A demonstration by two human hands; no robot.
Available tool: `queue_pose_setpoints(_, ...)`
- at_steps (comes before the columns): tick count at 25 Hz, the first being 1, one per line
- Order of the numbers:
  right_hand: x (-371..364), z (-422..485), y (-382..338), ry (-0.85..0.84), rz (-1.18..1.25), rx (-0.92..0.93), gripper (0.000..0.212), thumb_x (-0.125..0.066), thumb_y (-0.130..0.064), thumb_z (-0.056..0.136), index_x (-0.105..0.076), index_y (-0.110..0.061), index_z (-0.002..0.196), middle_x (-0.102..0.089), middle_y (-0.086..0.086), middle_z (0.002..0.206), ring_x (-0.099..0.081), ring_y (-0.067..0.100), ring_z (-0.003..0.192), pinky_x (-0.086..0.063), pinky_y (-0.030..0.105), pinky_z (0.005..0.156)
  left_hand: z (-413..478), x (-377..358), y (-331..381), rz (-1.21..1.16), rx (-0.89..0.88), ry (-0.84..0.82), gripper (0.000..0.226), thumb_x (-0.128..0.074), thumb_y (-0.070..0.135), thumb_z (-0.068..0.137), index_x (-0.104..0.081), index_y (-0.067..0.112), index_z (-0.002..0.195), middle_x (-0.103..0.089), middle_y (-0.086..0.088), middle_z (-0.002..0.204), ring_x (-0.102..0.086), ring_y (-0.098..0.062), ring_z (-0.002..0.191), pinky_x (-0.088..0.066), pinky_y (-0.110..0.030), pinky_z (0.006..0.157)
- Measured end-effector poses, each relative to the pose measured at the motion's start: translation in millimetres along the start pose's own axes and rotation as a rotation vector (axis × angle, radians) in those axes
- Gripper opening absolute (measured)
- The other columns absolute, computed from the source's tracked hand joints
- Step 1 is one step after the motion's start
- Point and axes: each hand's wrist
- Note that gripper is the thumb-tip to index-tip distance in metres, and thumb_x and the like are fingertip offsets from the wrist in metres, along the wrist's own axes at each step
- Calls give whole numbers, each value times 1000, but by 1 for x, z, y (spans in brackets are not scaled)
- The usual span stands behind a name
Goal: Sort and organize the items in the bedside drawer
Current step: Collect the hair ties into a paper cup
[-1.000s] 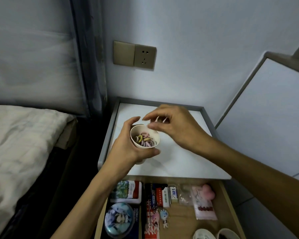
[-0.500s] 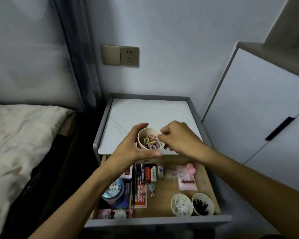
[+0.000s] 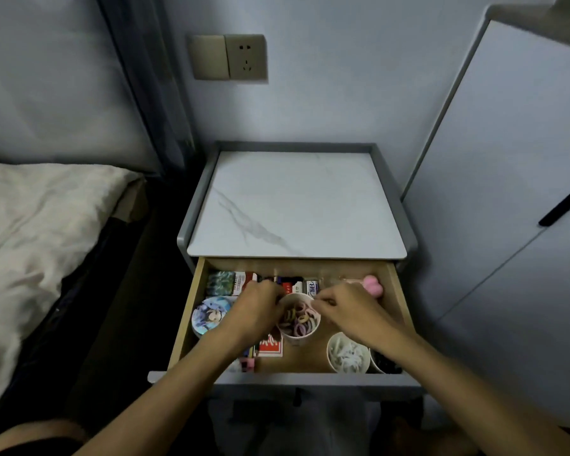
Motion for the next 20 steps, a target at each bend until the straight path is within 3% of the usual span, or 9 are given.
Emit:
queue_pose_setpoints(4,2,-2,38,126,67,-114,22,-55,-31,98,-74,-25,88,-62,-10,75,-57,5,65,-45,25,61,5,-35,-17,-94,106,-175,18,-56,24,99,-70,13,100,-69,-1,85,-68,-10,53,-50,-16,46)
queue_pose_setpoints(7,-2,-1,54,51,102,-139,19,-57,-32,97,-74,-27,93,-72,-7,82,-65,9,73,-54,35,71,8,-52,-22,-87,134,-222,17,-55,20,99,-69,12,105,-71,-8,97,-70,-15,61,-56,-21,49)
queue_pose_setpoints(10,-3,-6,55,-49,96,-101,21,-59,-36,95,-71,-28,111,-71,-14,95,-66,2,80,-54,23,70,9,-62,-24,-84,115,-248,19,-55,22,99,-71,12,104,-71,-7,99,-71,-14,71,-57,-21,54)
queue_pose_setpoints(14,-5,-12,52,-204,125,-58,31,-64,-41,91,-66,-27,118,-60,-33,64,-61,-12,69,-44,12,61,10,-68,-29,35,44,-273,20,-54,24,98,-72,18,104,-72,-3,106,-68,-12,92,-47,-12,63)
queue_pose_setpoints(17,-8,-22,47,-335,106,-27,56,-75,-45,80,-55,-33,130,-60,-21,69,-56,-7,66,-42,16,63,7,-66,-28,16,45,-276,23,-55,31,98,-72,17,103,-72,-3,103,-68,-12,88,-48,-14,62)
queue_pose_setpoints(20,-15,-33,40,-436,-71,24,61,-81,-45,73,-43,-43,121,-51,-11,76,-49,3,65,-38,23,58,3,-55,-25,-66,86,-230,28,-55,37,97,-69,13,101,-72,-2,92,-69,-10,68,-56,-23,59)
Point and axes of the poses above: each hand's wrist, its own z-axis towards the middle knuckle, its own x-axis out of the back of the hand, y = z × x
